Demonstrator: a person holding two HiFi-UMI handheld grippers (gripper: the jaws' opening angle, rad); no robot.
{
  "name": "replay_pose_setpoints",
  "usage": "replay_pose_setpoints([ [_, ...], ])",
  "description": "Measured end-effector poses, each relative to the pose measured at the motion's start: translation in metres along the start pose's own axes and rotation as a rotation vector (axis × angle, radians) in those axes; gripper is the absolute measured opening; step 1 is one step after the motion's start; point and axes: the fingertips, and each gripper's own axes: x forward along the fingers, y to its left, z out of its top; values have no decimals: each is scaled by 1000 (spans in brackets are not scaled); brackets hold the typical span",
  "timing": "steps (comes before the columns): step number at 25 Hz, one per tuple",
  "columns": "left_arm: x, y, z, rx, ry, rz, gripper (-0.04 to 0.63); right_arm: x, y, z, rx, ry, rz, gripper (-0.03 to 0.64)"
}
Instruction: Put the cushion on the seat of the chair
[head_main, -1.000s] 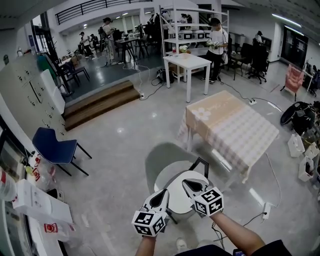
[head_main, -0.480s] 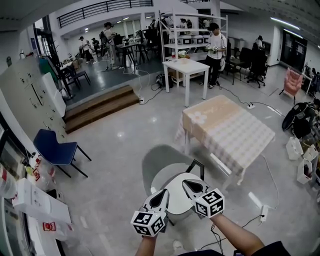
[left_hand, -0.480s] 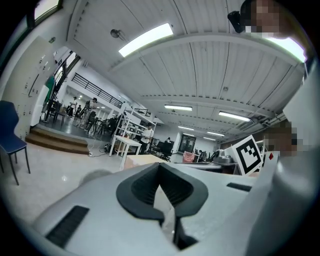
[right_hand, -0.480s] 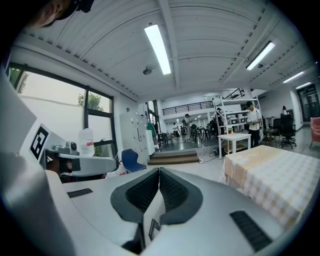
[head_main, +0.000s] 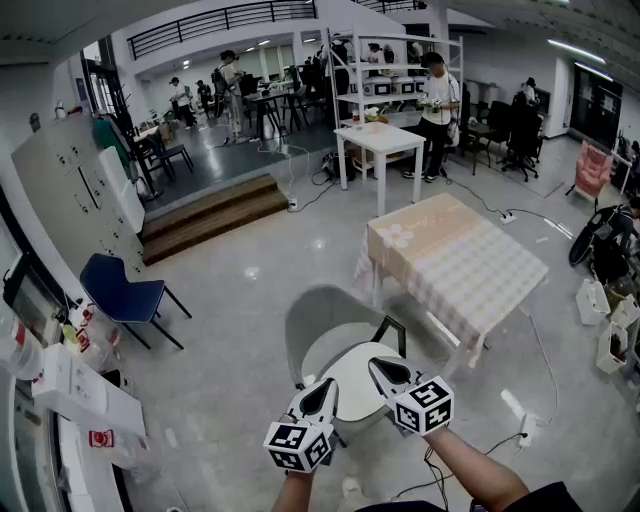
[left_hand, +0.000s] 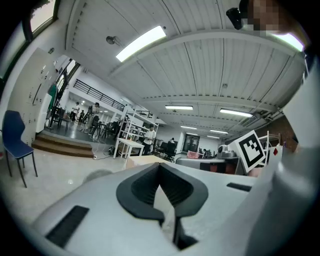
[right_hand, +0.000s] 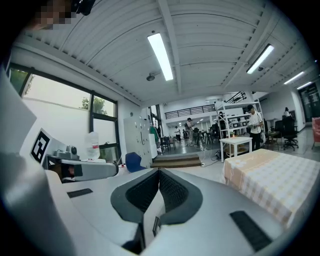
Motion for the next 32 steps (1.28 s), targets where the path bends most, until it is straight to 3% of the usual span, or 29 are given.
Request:
replay_pose_setpoints([
  [22,-43,-104,-12,65,-25,31,5,-108,26,9,-57,-77,86,18],
  [32,-61,-128,-12,84,-54,64,5,-134,38,9,-78,-106,125,18],
])
